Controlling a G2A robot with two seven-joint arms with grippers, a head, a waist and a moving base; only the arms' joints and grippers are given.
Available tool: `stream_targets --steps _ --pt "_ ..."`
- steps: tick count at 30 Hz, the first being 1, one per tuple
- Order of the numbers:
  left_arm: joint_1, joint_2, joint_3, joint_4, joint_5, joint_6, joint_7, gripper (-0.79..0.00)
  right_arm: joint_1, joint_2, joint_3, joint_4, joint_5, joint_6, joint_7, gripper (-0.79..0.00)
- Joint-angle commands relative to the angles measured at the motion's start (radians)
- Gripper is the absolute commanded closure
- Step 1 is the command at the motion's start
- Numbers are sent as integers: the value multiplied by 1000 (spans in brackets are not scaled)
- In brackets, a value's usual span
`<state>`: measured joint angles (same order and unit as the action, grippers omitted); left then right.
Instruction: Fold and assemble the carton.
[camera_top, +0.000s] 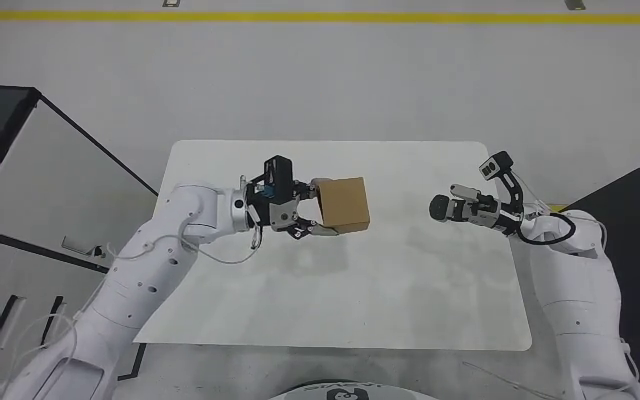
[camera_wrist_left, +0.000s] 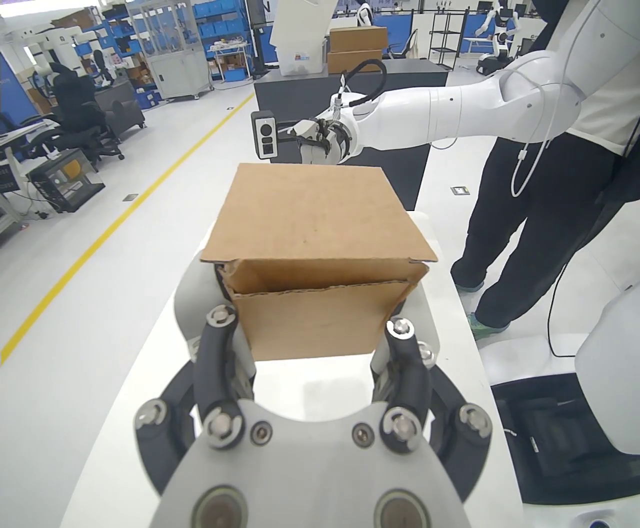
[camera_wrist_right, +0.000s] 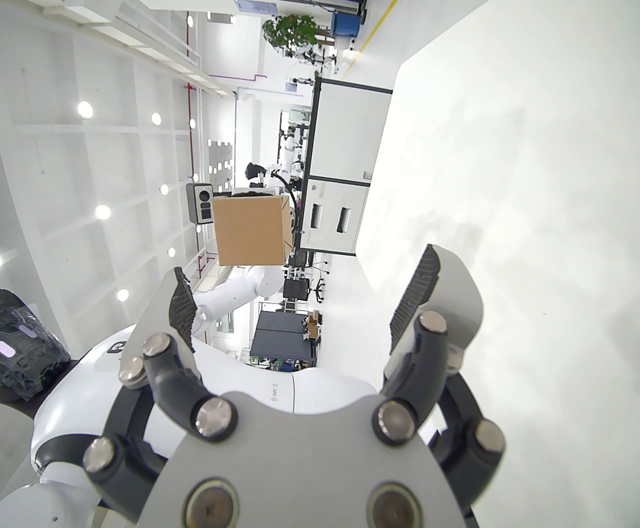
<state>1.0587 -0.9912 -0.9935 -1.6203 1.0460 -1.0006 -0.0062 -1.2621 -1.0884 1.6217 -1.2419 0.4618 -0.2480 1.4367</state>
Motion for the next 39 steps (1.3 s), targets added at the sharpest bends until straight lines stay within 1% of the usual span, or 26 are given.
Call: stream_targets --steps 1,9,11,13,20,22,23,26,28,34,39 --pt "-3 -5 18 30 43 -11 17 0 0 0 0 0 0 0 0 -785" --pt "-49 -38 147 183 193 -12 158 0 0 0 0 0 0 0 0 -785" --pt "-60 -49 174 225 204 -12 210 0 0 0 0 0 0 0 0 -785" --pt "-81 -60 195 251 228 -4 238 0 0 0 0 0 0 0 0 -785" --pt "-81 -60 195 251 228 -4 238 0 0 0 0 0 0 0 0 -785" --pt "-75 -60 189 243 237 31 223 0 0 0 0 0 0 0 0 -785" --pt "-68 -60 189 238 239 30 224 0 0 0 0 0 0 0 0 -785" --pt "-61 -61 189 277 249 38 226 0 0 0 0 0 0 0 0 -785" --pt "-61 -65 193 319 248 49 250 0 0 0 0 0 0 0 0 -785" --pt "-84 -89 243 415 284 27 330 0 0 0 0 0 0 0 0 -785" --pt "-119 -111 282 500 326 12 405 0 0 0 0 0 0 0 0 -785"
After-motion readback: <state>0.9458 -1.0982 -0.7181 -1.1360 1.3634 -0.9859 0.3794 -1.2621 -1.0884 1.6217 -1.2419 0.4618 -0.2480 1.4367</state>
